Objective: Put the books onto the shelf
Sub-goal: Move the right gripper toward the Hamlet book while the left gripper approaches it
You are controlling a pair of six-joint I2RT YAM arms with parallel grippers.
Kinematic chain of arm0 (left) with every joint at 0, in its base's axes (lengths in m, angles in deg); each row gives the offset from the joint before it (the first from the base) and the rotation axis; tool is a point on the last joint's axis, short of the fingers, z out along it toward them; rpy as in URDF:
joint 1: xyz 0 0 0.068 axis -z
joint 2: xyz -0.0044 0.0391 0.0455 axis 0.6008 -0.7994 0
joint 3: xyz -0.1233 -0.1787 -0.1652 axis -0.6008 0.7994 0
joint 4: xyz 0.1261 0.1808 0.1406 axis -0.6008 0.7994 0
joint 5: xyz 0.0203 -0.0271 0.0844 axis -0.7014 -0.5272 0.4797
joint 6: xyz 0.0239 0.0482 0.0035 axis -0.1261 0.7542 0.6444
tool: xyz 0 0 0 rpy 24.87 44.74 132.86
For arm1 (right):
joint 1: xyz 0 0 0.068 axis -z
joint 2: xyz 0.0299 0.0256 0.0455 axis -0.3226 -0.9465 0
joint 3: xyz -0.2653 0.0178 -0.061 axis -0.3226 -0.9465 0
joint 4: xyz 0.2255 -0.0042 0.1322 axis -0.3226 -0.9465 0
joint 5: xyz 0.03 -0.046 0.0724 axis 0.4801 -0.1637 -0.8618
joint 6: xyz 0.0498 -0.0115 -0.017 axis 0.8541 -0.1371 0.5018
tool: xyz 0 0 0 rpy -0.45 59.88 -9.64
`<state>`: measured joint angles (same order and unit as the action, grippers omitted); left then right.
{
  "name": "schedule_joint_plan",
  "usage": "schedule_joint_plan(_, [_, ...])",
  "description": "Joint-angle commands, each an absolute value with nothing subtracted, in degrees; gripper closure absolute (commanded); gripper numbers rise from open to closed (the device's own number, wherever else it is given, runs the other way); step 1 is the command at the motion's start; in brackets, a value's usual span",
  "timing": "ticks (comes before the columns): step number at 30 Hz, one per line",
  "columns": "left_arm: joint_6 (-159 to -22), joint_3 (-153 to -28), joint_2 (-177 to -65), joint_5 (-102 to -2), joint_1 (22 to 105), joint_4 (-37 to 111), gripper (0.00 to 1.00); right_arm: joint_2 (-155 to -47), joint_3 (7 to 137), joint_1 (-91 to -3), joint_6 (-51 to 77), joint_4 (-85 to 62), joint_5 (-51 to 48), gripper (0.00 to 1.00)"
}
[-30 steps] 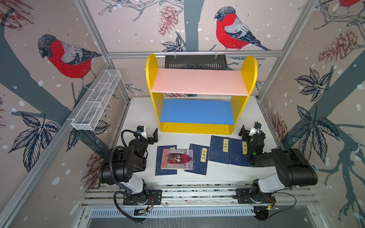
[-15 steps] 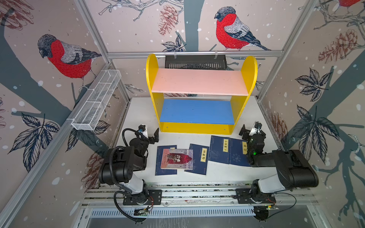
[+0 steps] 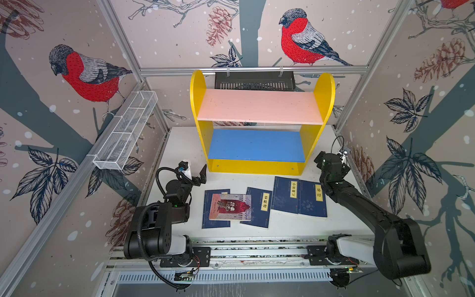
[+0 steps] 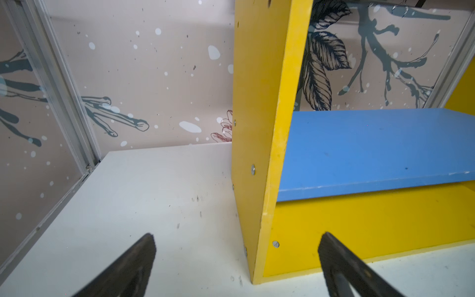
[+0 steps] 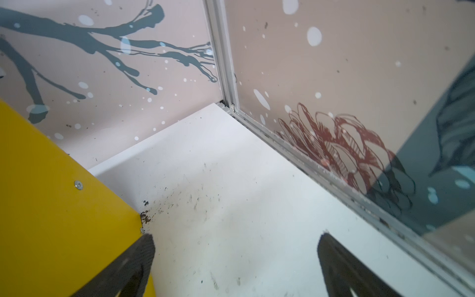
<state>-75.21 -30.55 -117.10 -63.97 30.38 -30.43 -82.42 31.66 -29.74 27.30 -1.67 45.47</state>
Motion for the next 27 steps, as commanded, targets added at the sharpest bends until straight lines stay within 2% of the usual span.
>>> schedule_joint_plan(1, [-74.39,-32.79,-112.95,-66.57,30.16,-19.84,0.01,-79.25,31.55,-33.92,40.75,-21.28,49.43,0.0])
schedule_joint_plan(8, [-73.87,-42.4,-102.71,-65.36,30.24,11.16,0.01,-66.88,27.71,-49.58,53.0,-32.42,50.51,0.0])
schedule_joint_plan(15, [-71.1,-56.91,-100.24,-67.06,30.34,44.2,0.01,-58.4,25.84,-66.23,56.76,-33.51,43.87,0.0])
schedule_joint_plan(21, [-69.49,-65.65,-101.01,-73.14,30.34,62.13,0.01,-59.04,27.95,-82.0,57.76,-32.06,39.53,0.02])
schedule_joint_plan(27, [-78.05,-68.26,-103.6,-76.87,30.41,68.34,0.03,-67.12,30.0,-88.09,54.85,-20.88,23.81,0.02])
